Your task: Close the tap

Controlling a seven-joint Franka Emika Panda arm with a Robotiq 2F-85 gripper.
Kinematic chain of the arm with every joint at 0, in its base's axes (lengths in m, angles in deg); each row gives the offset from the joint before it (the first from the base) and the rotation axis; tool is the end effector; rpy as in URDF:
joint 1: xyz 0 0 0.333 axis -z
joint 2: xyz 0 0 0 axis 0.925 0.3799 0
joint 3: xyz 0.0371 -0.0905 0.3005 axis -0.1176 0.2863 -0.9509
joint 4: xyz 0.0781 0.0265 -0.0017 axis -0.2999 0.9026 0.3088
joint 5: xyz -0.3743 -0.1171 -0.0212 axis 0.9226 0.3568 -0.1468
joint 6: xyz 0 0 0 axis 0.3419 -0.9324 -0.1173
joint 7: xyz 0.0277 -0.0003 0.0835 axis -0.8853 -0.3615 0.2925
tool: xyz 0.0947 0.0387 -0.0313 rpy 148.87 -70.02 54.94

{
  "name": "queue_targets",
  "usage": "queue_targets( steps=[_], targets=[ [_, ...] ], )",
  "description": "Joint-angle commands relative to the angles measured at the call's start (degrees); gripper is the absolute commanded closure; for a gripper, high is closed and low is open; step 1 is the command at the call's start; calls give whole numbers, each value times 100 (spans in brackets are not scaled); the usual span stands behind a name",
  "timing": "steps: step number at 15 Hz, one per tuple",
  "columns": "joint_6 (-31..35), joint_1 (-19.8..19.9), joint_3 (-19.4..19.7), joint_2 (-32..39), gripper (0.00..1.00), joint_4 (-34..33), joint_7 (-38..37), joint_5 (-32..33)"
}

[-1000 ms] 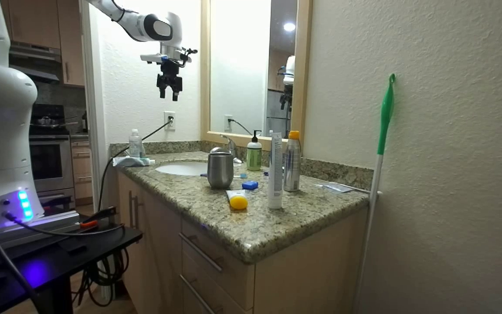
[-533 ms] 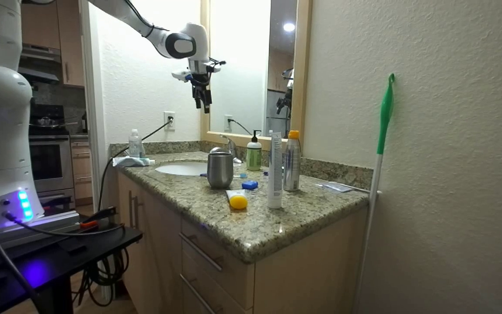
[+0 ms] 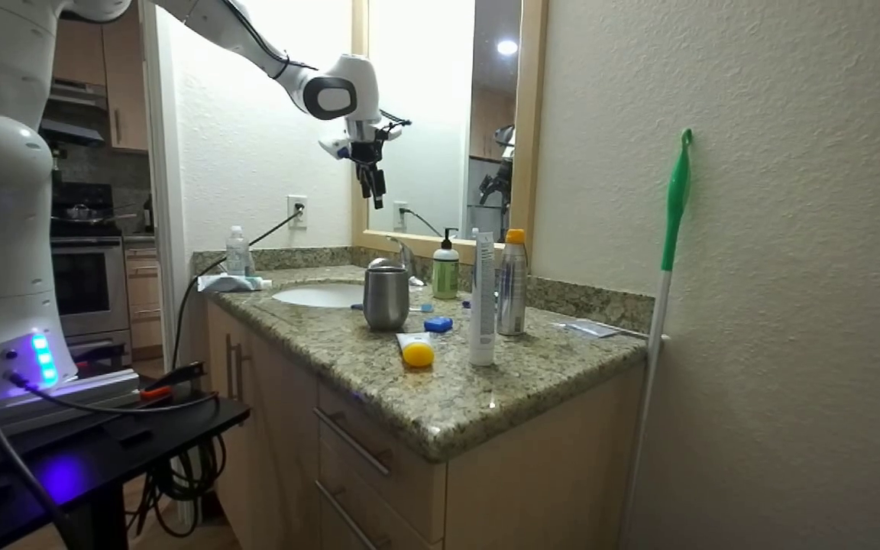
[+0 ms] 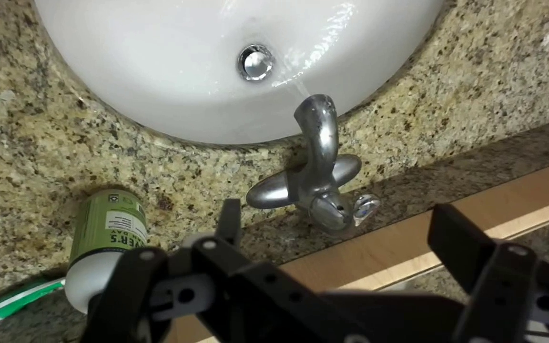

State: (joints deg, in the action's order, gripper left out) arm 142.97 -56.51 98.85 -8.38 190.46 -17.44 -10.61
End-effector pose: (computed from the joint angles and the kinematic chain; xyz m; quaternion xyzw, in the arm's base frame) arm 0.5789 -0.2420 0.4506 -0.9315 0.3040 -0.1706 0.1036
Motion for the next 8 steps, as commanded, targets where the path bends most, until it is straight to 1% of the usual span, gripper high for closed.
queue_targets(
  steps=[1, 4, 6, 8],
  targets=[
    [627, 139, -83, 573, 0, -232, -101, -85],
    [1370, 229, -350, 957, 0, -329, 255, -602],
    [1640, 279, -530, 1246, 0, -538, 292, -661],
    [1752, 324, -664, 1464, 0, -757, 200, -586]
  ],
)
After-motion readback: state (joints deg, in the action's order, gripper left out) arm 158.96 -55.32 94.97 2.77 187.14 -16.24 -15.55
